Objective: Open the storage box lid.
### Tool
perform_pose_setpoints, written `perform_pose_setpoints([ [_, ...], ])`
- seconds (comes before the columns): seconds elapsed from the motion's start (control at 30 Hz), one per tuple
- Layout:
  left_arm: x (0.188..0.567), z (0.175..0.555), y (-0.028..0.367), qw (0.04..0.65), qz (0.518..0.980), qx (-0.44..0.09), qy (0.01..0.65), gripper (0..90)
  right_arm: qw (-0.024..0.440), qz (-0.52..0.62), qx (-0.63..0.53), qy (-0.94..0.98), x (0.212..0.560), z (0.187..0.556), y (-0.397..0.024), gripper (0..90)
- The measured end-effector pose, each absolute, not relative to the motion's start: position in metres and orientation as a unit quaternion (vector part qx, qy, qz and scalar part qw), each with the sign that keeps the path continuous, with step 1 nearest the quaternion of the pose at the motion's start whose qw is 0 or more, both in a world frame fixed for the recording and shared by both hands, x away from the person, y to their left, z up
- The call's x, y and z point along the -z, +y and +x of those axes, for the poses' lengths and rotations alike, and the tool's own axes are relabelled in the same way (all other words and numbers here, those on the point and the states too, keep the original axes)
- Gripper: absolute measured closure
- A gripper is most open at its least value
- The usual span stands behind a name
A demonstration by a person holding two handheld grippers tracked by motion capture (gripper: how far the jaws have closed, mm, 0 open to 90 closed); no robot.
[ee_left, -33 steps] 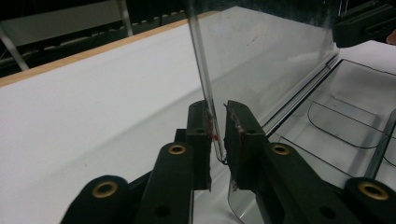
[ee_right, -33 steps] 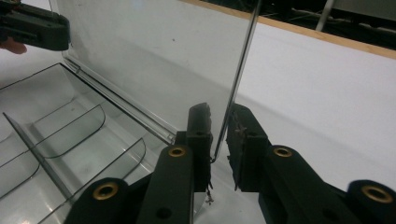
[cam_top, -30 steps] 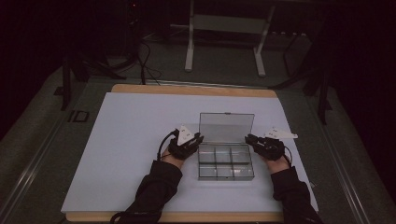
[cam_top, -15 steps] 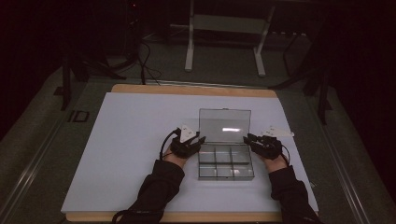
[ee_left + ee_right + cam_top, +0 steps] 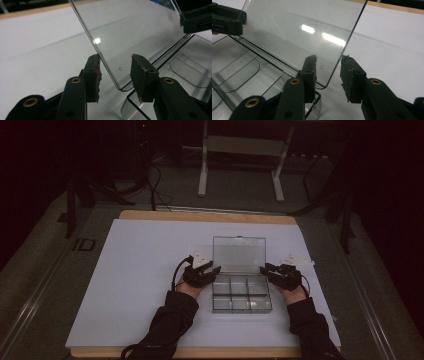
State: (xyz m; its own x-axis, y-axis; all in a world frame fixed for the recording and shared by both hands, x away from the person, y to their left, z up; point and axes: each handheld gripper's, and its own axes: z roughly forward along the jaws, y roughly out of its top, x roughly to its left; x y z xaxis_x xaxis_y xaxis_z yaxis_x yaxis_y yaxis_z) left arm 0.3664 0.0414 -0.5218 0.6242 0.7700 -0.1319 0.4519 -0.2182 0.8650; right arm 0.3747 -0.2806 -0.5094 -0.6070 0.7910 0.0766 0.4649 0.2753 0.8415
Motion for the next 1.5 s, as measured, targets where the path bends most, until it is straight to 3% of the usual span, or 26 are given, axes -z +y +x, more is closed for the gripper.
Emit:
perform_pose_setpoints([
  [0.73,0.522,0.367,0.038,0.470,0.770,-0.165,0.397,56.7,0.174,0.404,-0.441,0.782,0.511,0.377,-0.277,63.6],
  [0.83,0.520,0.367,0.038,0.466,0.774,-0.168,0.396,53.0,0.183,0.401,-0.431,0.787,0.509,0.376,-0.275,61.4],
  [0.97,0.516,0.366,0.038,0.465,0.777,-0.166,0.392,46.7,0.181,0.396,-0.428,0.792,0.505,0.376,-0.273,56.7],
  [1.27,0.504,0.358,0.034,0.461,0.789,-0.157,0.374,32.4,0.176,0.399,-0.434,0.788,0.495,0.376,-0.276,32.8],
  [1.4,0.498,0.354,0.034,0.461,0.792,-0.146,0.374,16.4,0.184,0.392,-0.436,0.789,0.491,0.374,-0.278,19.4],
  [1.5,0.496,0.351,0.035,0.470,0.794,-0.139,0.360,11.1,0.188,0.391,-0.433,0.790,0.489,0.371,-0.279,16.0],
])
